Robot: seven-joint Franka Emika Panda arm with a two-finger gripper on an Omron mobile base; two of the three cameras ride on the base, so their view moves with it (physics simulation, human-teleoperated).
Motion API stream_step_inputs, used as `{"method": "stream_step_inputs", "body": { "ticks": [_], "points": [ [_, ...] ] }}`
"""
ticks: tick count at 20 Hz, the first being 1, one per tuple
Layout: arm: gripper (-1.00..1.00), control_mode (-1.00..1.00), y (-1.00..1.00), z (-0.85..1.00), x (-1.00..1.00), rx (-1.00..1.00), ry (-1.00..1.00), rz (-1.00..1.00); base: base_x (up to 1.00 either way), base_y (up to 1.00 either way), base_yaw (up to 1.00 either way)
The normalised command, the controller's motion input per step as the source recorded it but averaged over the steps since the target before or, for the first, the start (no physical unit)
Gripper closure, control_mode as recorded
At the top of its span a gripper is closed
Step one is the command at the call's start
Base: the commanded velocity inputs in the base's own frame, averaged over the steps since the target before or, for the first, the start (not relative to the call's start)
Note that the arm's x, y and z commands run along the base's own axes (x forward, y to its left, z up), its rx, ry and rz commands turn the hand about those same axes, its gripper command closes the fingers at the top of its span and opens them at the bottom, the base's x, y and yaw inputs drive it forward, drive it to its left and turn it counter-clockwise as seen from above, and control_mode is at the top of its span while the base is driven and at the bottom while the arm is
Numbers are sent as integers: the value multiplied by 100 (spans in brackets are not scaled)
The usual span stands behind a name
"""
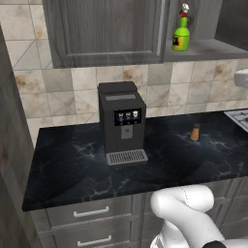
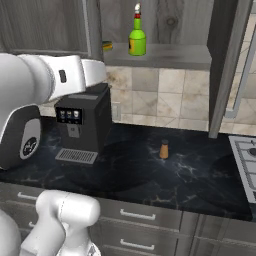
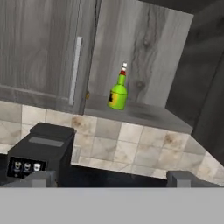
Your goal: Pick the sponge and spray from the cabinet and place them on the counter.
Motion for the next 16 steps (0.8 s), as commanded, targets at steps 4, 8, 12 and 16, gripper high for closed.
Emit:
{"method": "stream_step_inputs", "body": {
  "ticks": [4,8,12,16],
  "points": [
    [-100,-100,22,8,-55,1,-22,5,0,0,0],
    [-100,-100,33,3,-41,0,-23,0,0,0,0],
    [-100,-100,31,6,-22,1,-21,0,0,0,0],
    [-100,-100,20,10,-20,6,-9,0,0,0,0]
  ]
}}
